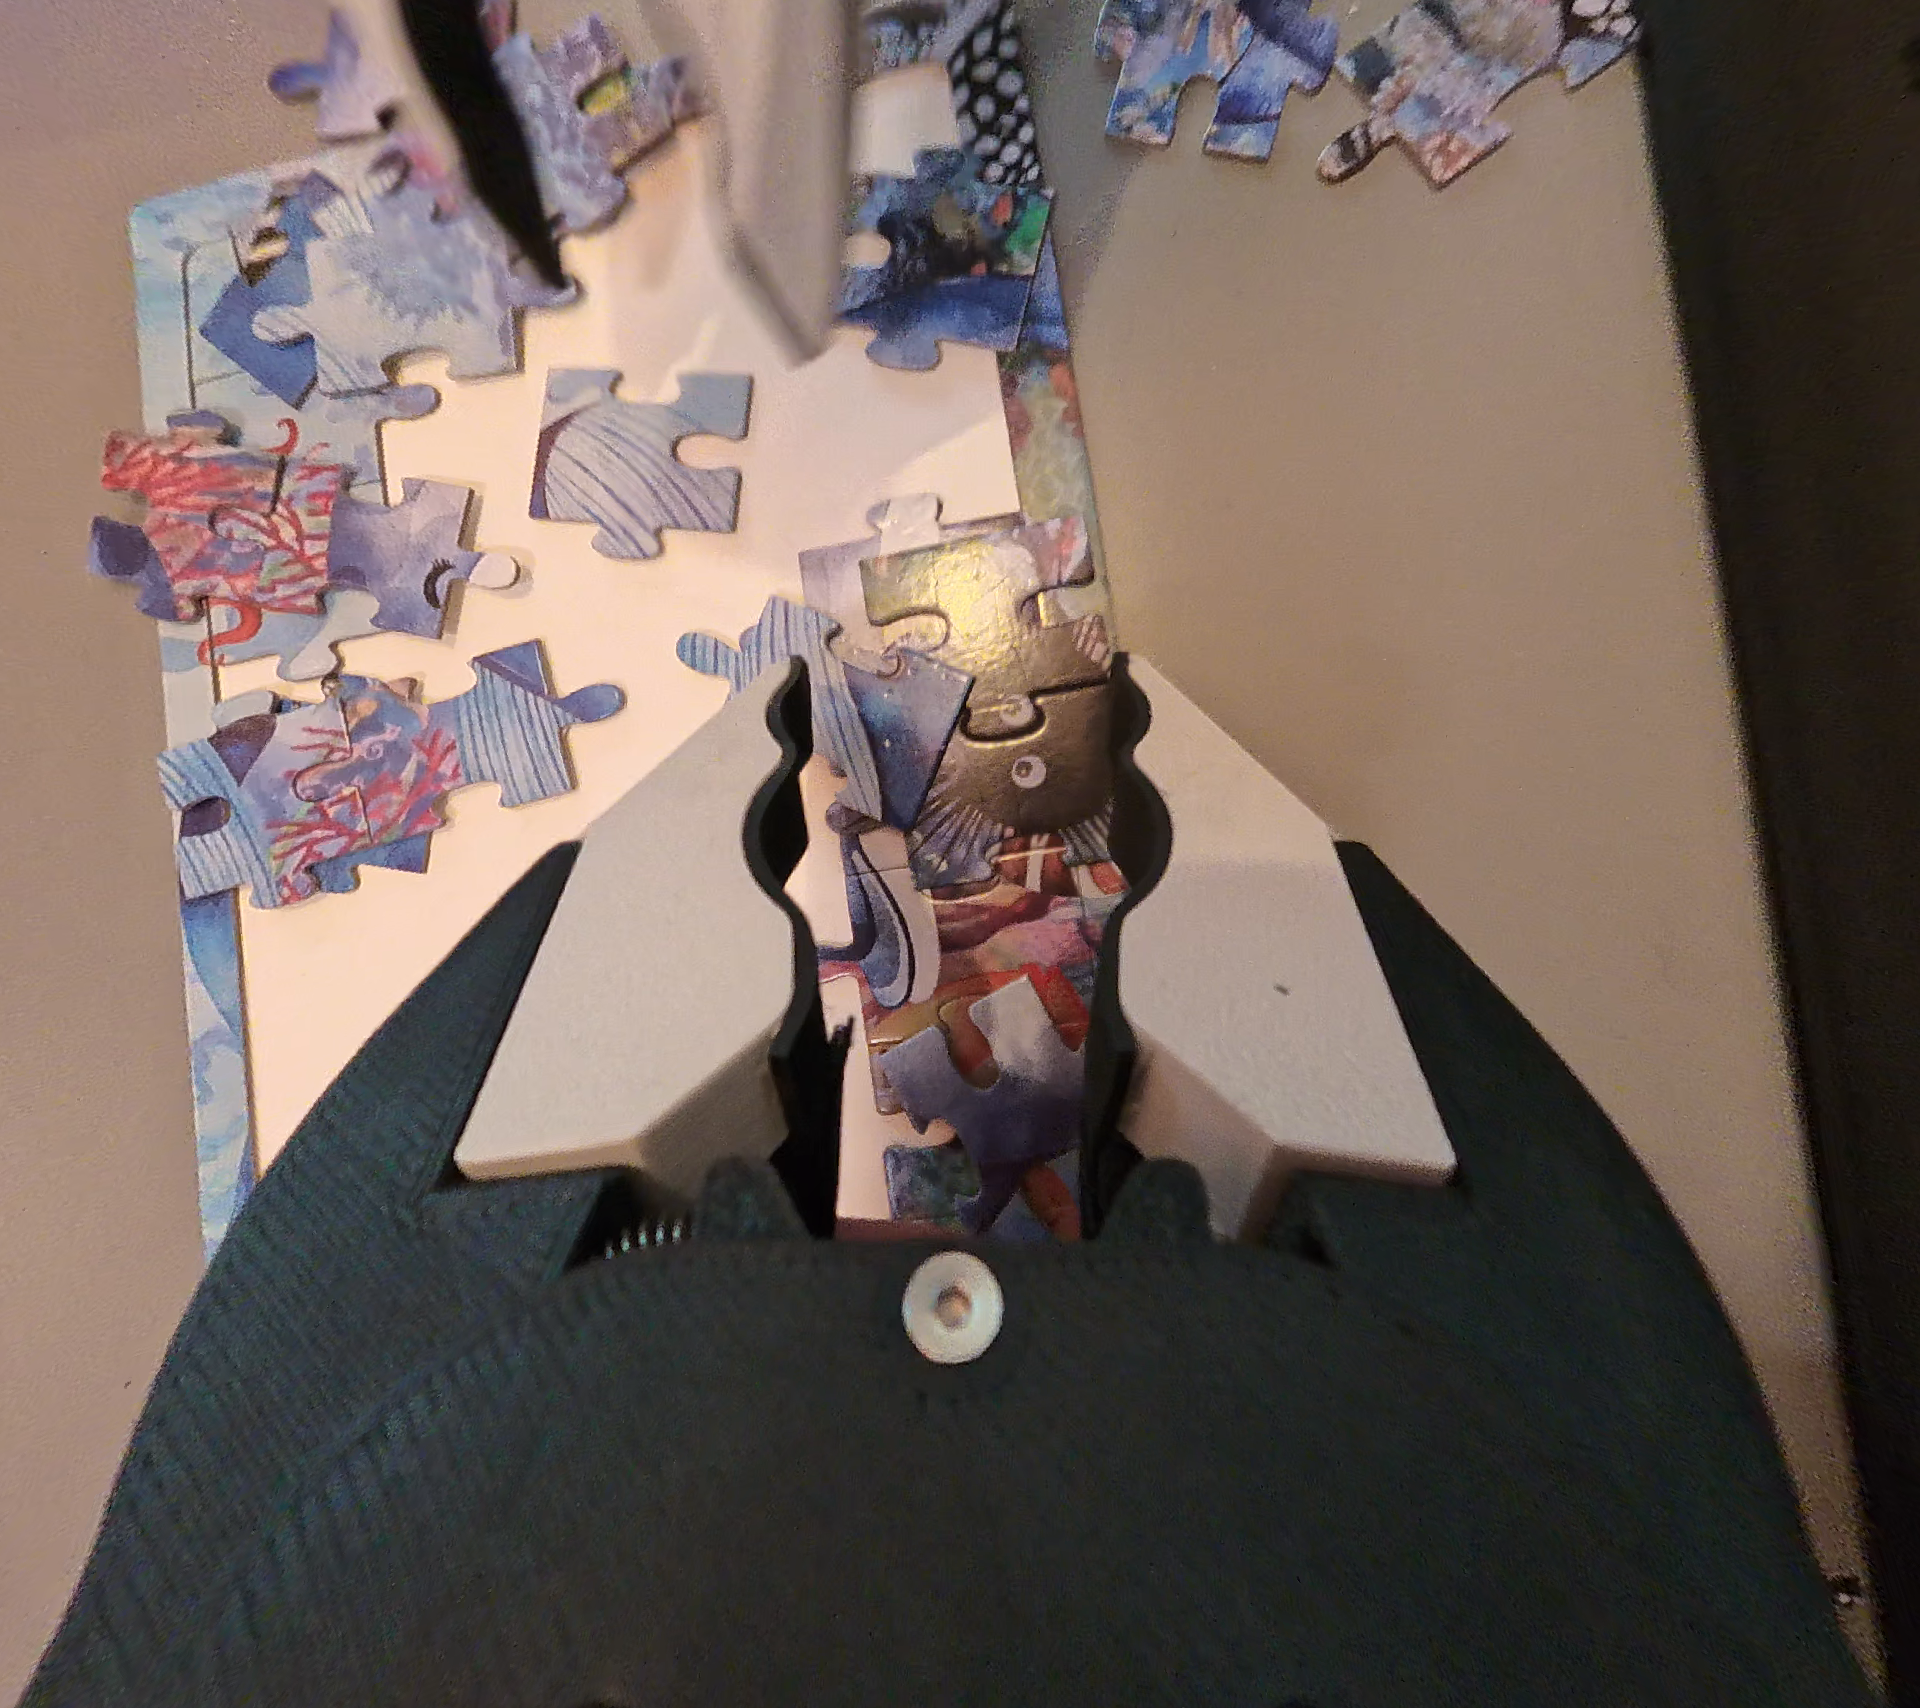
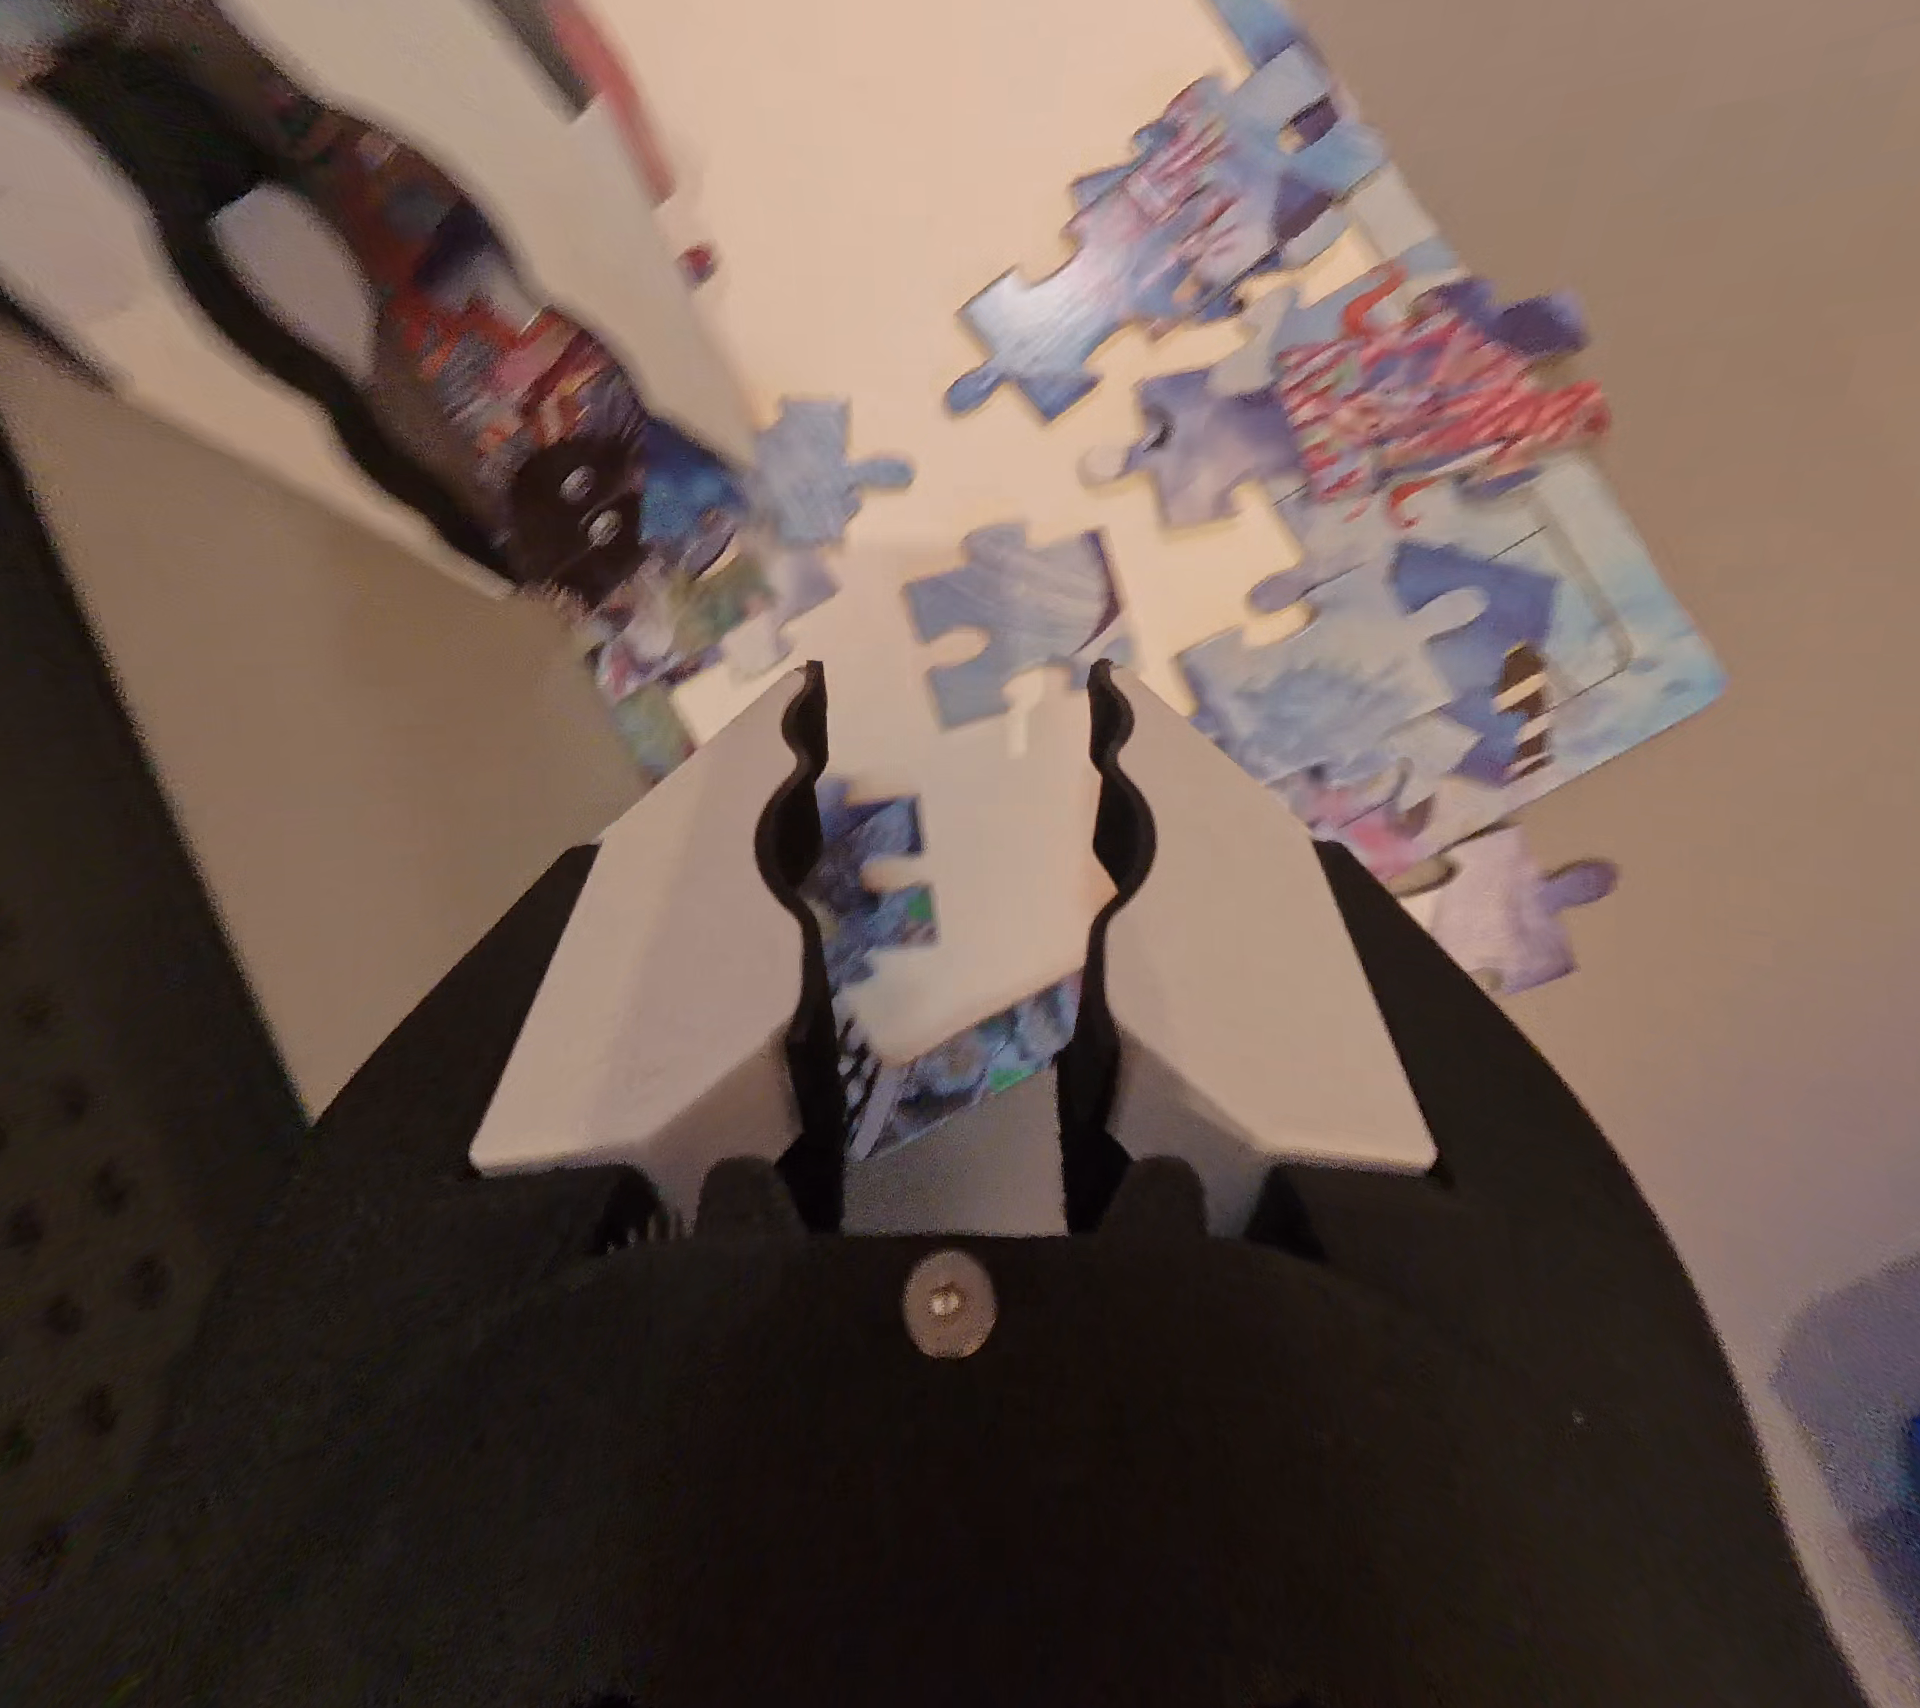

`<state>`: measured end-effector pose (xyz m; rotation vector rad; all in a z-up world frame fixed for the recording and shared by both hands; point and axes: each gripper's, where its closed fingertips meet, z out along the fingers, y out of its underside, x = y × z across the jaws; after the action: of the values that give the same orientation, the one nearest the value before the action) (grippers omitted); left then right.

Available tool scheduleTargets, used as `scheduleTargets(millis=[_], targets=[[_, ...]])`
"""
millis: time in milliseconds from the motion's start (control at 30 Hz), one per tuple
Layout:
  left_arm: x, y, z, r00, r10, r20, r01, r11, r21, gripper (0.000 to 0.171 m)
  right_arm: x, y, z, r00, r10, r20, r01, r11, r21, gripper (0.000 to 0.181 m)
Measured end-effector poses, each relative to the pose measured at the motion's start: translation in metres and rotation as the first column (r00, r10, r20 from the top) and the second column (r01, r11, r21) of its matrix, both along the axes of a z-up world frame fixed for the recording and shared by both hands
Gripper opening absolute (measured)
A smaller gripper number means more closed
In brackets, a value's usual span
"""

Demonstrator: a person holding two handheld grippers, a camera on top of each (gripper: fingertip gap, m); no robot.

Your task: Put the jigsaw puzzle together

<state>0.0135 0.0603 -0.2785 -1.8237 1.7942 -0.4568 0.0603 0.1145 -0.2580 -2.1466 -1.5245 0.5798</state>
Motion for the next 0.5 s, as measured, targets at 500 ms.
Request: scheduleTargets(millis=[500], targets=[[-0.041,0.015,-0.006,0.992,0.101,-0.076,-0.108,0.989,-0.097,0.045,0.027,-0.047,-0.028,0.995,0.093,0.035,-0.094,0.995,0.027,0.047]])
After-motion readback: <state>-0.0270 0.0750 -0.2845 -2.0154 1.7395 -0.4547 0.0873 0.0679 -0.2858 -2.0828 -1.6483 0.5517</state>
